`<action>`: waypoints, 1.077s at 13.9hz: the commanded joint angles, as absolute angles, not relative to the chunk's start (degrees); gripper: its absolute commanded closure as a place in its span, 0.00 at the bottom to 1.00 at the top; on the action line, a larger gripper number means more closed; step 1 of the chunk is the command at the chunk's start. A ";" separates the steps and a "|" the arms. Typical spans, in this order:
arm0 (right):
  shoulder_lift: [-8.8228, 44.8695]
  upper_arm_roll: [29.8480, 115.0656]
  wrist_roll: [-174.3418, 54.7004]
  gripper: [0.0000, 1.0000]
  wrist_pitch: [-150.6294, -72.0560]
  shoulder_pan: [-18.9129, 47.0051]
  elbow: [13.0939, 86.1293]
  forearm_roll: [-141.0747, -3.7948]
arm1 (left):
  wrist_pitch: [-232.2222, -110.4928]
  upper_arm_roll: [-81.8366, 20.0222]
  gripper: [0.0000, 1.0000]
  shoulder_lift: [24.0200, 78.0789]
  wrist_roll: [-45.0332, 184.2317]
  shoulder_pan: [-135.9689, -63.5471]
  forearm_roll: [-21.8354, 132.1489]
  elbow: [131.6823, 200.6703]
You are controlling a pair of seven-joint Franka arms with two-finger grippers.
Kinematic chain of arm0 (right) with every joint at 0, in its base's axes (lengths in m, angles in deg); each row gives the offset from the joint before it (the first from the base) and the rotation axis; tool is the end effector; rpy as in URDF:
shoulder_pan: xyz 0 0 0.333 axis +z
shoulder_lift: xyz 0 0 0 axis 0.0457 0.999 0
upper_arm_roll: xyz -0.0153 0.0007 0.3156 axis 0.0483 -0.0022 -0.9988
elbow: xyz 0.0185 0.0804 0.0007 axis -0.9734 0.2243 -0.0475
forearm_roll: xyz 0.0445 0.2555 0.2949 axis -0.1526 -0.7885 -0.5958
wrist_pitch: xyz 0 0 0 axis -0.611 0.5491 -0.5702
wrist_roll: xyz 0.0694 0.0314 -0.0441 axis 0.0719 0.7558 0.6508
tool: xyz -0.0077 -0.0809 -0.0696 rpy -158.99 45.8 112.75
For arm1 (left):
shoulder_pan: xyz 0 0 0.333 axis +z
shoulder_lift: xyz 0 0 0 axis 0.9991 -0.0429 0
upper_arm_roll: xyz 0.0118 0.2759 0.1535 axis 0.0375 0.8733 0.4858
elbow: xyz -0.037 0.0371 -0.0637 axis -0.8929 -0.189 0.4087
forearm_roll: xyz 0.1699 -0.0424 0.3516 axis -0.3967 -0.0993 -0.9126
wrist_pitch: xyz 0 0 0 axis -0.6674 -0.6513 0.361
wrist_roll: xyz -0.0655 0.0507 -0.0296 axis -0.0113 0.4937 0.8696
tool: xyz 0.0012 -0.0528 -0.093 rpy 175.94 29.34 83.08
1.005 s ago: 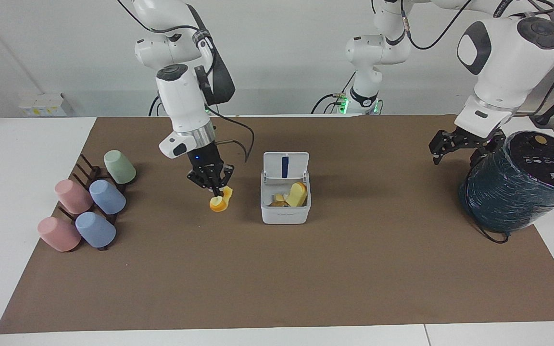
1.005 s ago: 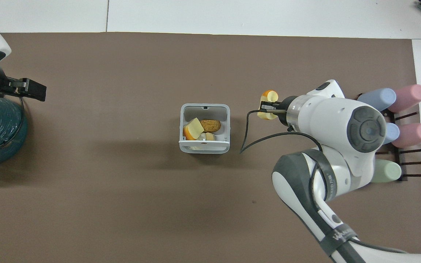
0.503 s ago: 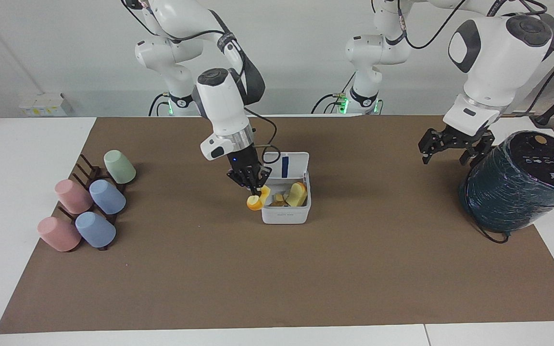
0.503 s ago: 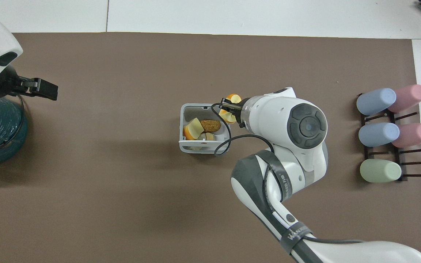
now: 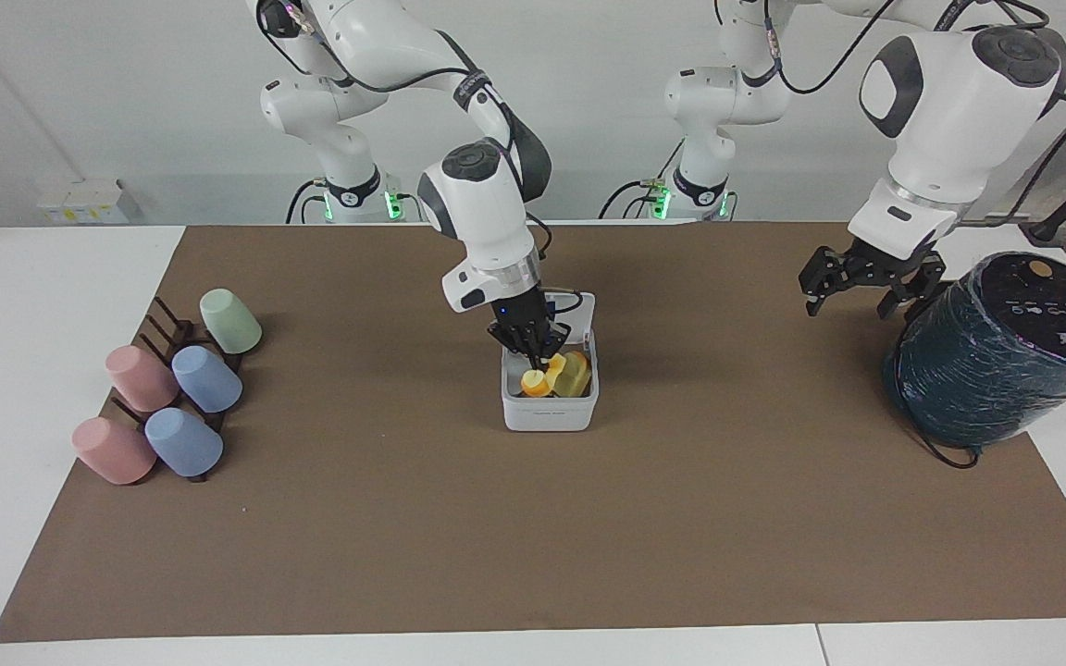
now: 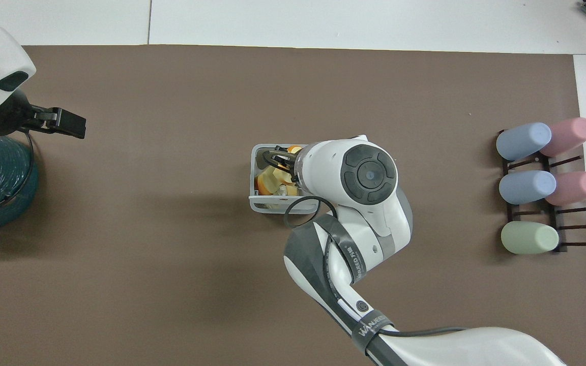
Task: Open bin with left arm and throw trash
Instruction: 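Lower the yellow wedge into the bin and open the right gripper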
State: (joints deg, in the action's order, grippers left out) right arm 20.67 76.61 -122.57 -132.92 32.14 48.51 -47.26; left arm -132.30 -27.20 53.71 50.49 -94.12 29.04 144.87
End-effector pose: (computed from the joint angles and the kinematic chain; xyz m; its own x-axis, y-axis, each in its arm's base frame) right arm 0.5628 0.3564 0.4127 0.8876 -0.4492 0.1018 -0.4001 -0.8615 -0.3128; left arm 0.6037 -0.0613 0.5837 0.9831 -0.1687 0.0706 -0.1675 -0.9856 -0.0216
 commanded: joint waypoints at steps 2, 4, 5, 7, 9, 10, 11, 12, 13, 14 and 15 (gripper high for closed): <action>21.23 76.76 -124.16 0.00 -131.21 32.15 47.02 -47.29 | -134.40 -26.74 0.00 55.48 50.47 -94.49 29.67 147.24; 21.05 76.84 -124.07 0.00 -131.03 32.07 46.85 -47.21 | -133.87 -26.65 0.00 55.57 50.46 -94.31 29.67 147.24; 20.70 76.84 -123.98 0.00 -130.86 31.54 46.93 -47.21 | -133.87 -26.65 0.00 55.57 50.46 -94.05 29.67 147.24; 19.21 76.85 -123.54 0.00 -128.58 31.01 47.02 -47.21 | -133.87 -26.56 0.00 55.57 50.46 -93.78 29.67 147.24; 18.94 76.93 -123.54 0.00 -128.13 31.27 47.63 -47.12 | -133.87 -26.56 0.00 55.57 50.46 -93.78 29.67 147.24; 18.51 76.85 -123.54 0.00 -127.78 31.36 48.07 -47.12 | -133.87 -26.56 0.00 55.57 50.46 -93.78 29.58 147.24; 18.50 76.85 -123.45 0.00 -126.65 31.36 48.08 -46.68 | -133.87 -26.56 0.00 55.57 50.46 -93.87 29.67 147.24; 18.42 76.93 -123.28 0.00 -126.20 31.36 47.90 -46.42 | -133.87 -26.56 0.00 55.57 50.46 -93.87 29.67 147.24; 17.81 77.02 -123.37 0.00 -126.20 31.27 48.07 -46.33 | -133.87 -26.56 0.00 55.57 50.46 -93.78 29.67 147.24; 16.76 77.19 -123.11 0.00 -126.02 31.01 48.60 -46.33 | -133.87 -26.56 0.00 55.57 50.46 -93.78 29.67 147.24; 15.53 77.20 -121.45 0.00 -125.76 30.05 49.65 -46.33 | -133.79 -26.56 0.00 55.57 50.46 -93.78 29.58 147.24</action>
State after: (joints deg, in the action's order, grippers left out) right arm 18.76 77.31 -122.60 -126.92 31.46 47.37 -47.11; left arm -132.76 -26.68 53.73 50.49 -93.93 29.05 145.02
